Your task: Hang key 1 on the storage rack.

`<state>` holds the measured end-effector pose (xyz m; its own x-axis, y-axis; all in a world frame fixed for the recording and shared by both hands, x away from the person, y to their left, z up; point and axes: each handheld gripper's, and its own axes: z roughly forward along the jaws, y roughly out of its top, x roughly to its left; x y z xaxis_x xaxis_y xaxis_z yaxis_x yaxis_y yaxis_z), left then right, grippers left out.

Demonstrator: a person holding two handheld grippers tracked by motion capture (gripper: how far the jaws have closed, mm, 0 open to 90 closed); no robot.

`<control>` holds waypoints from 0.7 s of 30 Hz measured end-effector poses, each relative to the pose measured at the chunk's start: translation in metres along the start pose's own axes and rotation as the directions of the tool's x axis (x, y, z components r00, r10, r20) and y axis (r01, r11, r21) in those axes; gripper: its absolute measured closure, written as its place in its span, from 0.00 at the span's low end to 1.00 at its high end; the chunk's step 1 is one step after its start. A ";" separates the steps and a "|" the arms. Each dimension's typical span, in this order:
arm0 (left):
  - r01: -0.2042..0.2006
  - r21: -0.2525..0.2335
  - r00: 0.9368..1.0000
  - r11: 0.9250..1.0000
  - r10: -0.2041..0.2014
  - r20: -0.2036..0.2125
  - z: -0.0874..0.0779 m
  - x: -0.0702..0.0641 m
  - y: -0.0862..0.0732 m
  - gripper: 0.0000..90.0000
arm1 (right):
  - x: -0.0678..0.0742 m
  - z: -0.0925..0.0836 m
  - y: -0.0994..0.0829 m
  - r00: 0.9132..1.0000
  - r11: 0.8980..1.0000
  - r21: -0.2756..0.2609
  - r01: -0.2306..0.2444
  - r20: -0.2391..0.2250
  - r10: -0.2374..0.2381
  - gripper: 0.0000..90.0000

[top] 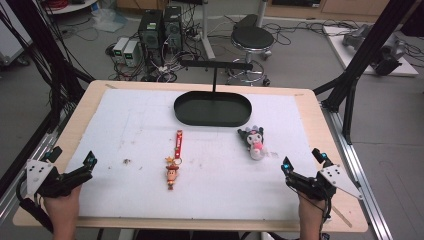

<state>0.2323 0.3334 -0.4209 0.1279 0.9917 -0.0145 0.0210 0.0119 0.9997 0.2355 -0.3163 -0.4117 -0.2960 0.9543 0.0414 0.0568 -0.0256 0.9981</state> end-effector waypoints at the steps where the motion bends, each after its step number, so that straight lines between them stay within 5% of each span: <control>1: -0.005 0.005 1.000 1.000 0.005 -0.001 0.001 -0.001 0.001 0.02 | 0.000 0.000 0.000 1.000 1.000 0.000 0.003 0.000 -0.003 0.01; 11: 0.006 0.034 1.000 0.999 -0.006 -0.003 0.006 -0.004 0.003 0.02 | -0.001 0.001 -0.001 1.000 1.000 0.003 0.000 0.005 0.000 0.01; 21: -0.035 0.081 0.999 0.996 0.033 0.024 0.010 -0.021 0.008 0.02 | -0.002 0.000 -0.001 1.000 1.000 0.005 -0.013 0.012 0.013 0.01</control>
<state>0.2392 0.3115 -0.4124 0.1521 0.9882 0.0179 0.0964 -0.0329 0.9948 0.2359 -0.3187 -0.4126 -0.2840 0.9573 0.0538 0.0652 -0.0367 0.9972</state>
